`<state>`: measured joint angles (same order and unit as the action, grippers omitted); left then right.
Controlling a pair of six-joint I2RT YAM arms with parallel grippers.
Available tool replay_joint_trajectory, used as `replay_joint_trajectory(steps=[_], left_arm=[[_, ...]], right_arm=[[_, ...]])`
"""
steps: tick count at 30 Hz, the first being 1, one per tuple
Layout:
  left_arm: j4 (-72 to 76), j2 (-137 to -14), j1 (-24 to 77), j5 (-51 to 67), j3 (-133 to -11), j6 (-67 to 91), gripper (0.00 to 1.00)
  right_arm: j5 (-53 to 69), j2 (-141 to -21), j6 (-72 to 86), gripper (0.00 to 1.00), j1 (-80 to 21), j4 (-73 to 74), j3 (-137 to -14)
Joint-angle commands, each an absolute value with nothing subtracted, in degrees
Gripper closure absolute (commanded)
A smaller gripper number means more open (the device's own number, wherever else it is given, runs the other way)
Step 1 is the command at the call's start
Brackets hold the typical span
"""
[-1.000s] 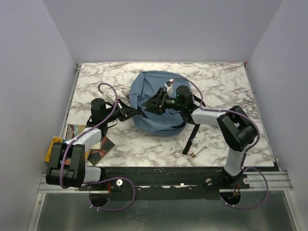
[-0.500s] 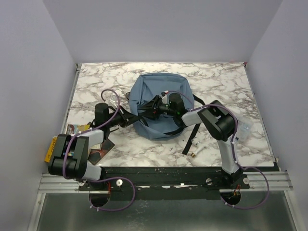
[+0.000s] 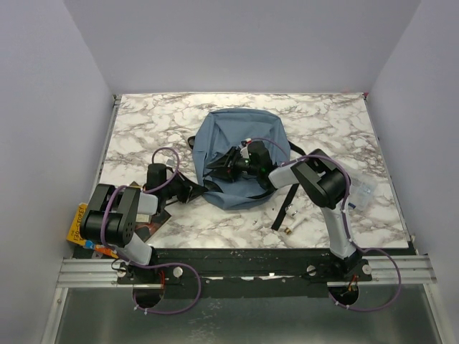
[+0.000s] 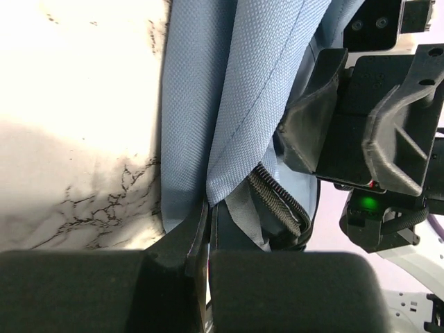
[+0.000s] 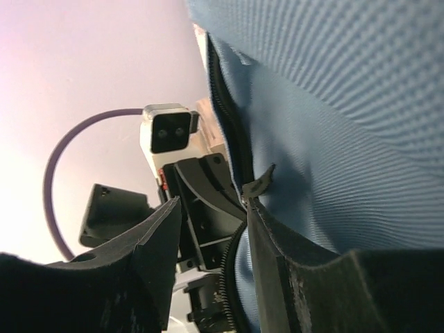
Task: Pack the student bag
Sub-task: Unzip the student bag at the center of the board.
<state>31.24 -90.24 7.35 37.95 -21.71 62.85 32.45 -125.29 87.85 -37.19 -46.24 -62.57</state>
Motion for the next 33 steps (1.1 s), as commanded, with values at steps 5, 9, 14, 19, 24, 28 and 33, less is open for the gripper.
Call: replay_joint_trajectory(steps=[5, 9, 14, 19, 24, 28, 33], left_arm=[[25.55, -91.38, 7.26, 35.42, -23.23, 59.05, 1.0], [23.4, -90.86, 7.29, 35.24, -24.65, 57.76, 1.0], [21.2, -91.01, 7.14, 35.34, -27.04, 57.59, 1.0], [16.73, -90.5, 6.84, 34.47, -29.53, 56.47, 1.0], [14.18, -90.7, 6.8, 33.89, -30.24, 55.93, 1.0], [13.34, -90.57, 6.77, 33.28, -29.89, 55.6, 1.0], [11.92, -90.66, 6.77, 33.13, -29.84, 54.62, 1.0]], right_arm=[[28.88, -125.61, 76.44, 0.52, -37.8, -32.13, -64.65], [30.05, -127.05, 75.59, 0.53, -39.35, -30.81, -66.85], [22.99, -122.55, 63.95, 0.65, -43.42, -24.32, -65.32], [9.49, -114.75, 44.34, 0.86, -47.63, -25.22, -57.32], [0.63, -115.7, 34.35, 0.85, -51.42, -25.25, -55.47], [1.82, -121.4, 33.95, 0.78, -51.68, -20.75, -59.74], [7.64, -121.17, 41.42, 0.7, -49.88, -14.53, -63.73]])
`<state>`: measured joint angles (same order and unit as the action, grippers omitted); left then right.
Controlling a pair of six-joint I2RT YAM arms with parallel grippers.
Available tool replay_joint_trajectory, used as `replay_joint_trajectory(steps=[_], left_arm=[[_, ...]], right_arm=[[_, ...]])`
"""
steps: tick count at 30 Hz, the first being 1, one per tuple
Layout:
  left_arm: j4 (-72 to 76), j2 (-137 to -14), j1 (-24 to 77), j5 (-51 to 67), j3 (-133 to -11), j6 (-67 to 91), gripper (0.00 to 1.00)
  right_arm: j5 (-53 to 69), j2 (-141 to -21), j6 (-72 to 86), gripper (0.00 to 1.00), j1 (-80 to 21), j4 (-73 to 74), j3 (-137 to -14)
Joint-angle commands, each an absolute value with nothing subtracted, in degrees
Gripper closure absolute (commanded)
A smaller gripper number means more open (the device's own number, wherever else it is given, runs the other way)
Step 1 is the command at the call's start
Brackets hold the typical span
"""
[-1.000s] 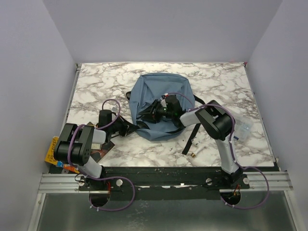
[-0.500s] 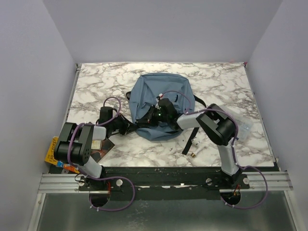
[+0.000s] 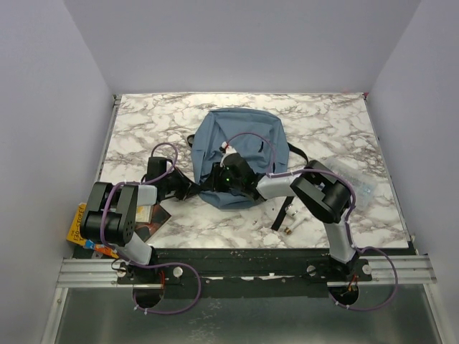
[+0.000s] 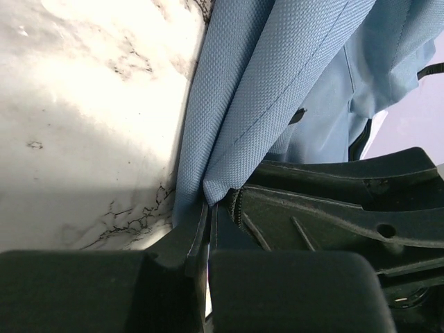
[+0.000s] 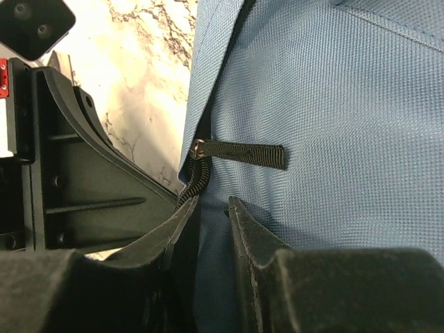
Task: Pack the student bag
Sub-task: Unzip the student bag at the center of the board.
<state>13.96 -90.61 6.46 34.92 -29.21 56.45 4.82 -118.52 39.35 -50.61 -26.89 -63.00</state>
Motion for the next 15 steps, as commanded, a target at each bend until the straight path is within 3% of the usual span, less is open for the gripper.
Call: replay_joint_trajectory(steps=[1, 5, 15], left_arm=[[11.87, -90.66, 6.81, 33.13, -29.71, 54.55, 1.0], [11.7, -90.7, 6.81, 33.23, -29.4, 54.32, 1.0], [11.69, -90.64, 6.81, 33.88, -29.1, 53.75, 1.0]], right_arm=[[9.32, -120.21, 44.14, 0.69, -49.12, -14.77, -63.52], [14.31, -117.25, 54.83, 0.61, -46.33, -16.1, -62.87], [21.44, -124.3, 76.67, 0.59, -43.72, -28.28, -63.66]])
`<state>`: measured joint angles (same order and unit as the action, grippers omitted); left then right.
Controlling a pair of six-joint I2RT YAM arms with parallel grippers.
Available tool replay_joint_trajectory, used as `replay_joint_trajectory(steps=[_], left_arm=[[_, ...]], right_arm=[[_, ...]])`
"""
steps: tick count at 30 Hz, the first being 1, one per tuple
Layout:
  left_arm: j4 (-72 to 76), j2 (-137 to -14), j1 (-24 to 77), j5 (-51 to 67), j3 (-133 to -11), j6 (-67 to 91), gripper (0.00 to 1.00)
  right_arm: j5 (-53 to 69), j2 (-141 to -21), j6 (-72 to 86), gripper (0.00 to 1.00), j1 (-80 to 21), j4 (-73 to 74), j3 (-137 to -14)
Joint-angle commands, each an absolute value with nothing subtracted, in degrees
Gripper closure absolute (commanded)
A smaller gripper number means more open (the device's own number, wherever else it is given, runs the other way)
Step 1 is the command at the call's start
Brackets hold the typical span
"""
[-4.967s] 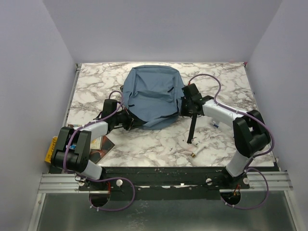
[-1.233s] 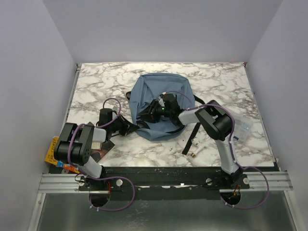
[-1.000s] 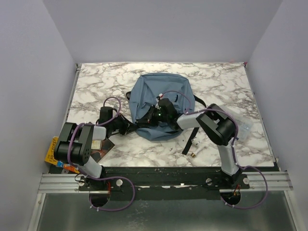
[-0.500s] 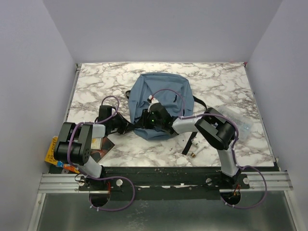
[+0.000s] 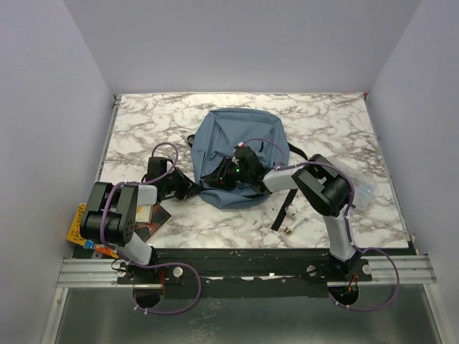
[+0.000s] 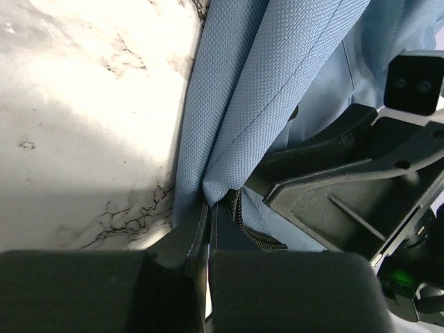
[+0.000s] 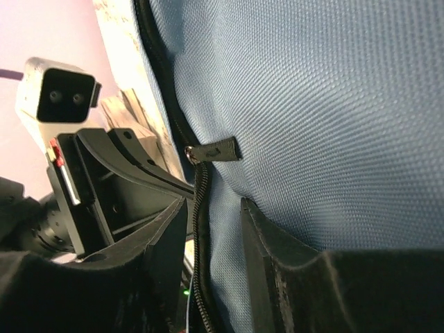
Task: Pack the student bag
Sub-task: Unzip the student bag at the center of the board.
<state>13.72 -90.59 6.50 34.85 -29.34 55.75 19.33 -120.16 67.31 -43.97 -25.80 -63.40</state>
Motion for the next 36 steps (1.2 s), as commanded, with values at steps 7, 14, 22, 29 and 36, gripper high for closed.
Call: replay_joint_trajectory(steps=[7, 14, 22, 29, 36], left_arm=[[11.69, -90.56, 6.94, 34.18, -29.0, 53.44, 1.0], [11.7, -90.36, 7.16, 34.33, -29.18, 53.39, 1.0], [11.69, -90.17, 7.41, 34.45, -29.29, 53.44, 1.0], [11.69, -90.32, 7.43, 34.63, -29.42, 53.44, 1.0], [11.69, -90.26, 7.39, 34.8, -29.62, 53.44, 1.0]], right_arm=[[17.12, -125.88, 81.92, 0.59, -42.9, -30.85, -64.89], [14.32, -128.88, 85.37, 0.58, -41.88, -30.19, -67.63], [12.18, -129.24, 88.55, 0.67, -41.81, -32.59, -67.57], [13.42, -131.27, 92.72, 0.75, -41.82, -37.98, -65.74], [11.37, -131.16, 91.72, 0.7, -41.02, -37.06, -64.05]])
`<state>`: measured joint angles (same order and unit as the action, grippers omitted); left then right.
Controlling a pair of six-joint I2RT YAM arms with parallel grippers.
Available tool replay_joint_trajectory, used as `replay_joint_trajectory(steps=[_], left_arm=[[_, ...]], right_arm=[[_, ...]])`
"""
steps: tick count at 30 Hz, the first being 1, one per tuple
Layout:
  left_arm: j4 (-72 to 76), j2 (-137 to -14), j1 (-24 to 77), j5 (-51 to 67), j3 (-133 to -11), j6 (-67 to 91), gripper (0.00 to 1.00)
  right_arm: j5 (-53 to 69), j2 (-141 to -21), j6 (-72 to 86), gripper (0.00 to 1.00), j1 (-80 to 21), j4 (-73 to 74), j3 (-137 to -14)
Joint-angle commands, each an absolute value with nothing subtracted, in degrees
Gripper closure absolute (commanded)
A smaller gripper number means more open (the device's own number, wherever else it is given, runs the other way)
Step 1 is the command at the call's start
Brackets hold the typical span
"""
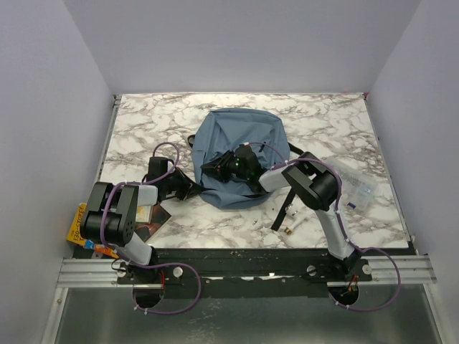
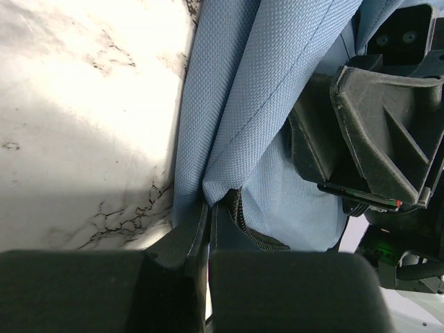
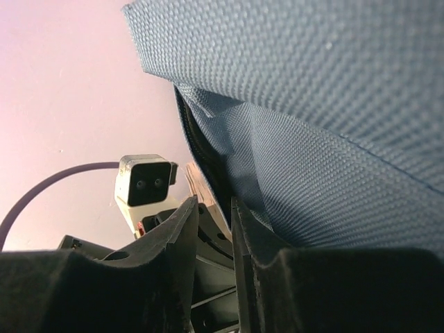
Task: Pack the student bag
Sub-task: Unzip the student bag at the center of the board.
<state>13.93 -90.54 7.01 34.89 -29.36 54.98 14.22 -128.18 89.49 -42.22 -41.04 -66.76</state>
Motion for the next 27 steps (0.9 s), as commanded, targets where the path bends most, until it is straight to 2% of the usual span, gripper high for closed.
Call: replay_joint_trajectory(steps=[1, 8, 15, 27], left_arm=[[11.69, -90.13, 7.43, 34.74, -29.57, 53.45, 1.0], [11.51, -88.91, 7.42, 35.15, -29.66, 53.89, 1.0], [11.43, -86.3, 7.39, 36.57, -30.12, 54.93, 1.0], [10.29, -87.14, 7.4, 37.53, -32.53, 55.02, 1.0]], right_arm=[[11.42, -131.07, 91.32, 0.7, -40.8, -36.69, -63.85], [12.16, -130.29, 87.69, 0.68, -39.47, -36.08, -61.19], [15.49, -132.68, 80.92, 0.75, -39.55, -33.78, -67.67], [22.1, -133.76, 82.92, 0.73, -40.23, -47.34, -67.67]])
